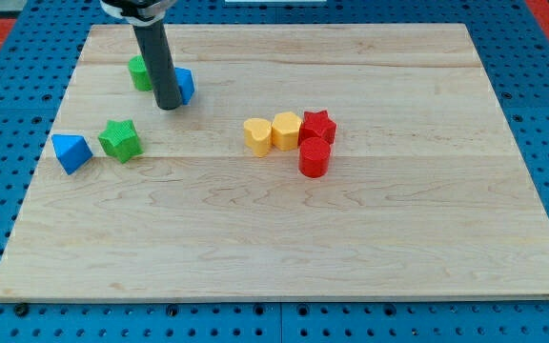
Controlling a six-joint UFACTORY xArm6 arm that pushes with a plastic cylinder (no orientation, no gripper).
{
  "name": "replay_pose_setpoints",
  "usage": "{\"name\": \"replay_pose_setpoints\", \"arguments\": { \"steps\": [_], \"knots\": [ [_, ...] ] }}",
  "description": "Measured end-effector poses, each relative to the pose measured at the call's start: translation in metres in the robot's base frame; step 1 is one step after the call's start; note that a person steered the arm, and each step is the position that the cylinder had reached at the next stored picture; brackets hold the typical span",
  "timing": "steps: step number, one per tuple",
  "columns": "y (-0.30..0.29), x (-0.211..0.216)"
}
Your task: Move the blue cube to center right
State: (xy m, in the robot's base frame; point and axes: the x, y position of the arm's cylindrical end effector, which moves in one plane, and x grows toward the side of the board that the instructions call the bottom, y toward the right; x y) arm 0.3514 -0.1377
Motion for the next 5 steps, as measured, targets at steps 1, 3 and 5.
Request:
{"name": "replay_pose_setpoints", "arguments": {
  "steps": [1,3,5],
  "knots": [
    [-0.066,-0.013],
    [0.098,-0.027],
    [0.041,-0.058]
  ]
}}
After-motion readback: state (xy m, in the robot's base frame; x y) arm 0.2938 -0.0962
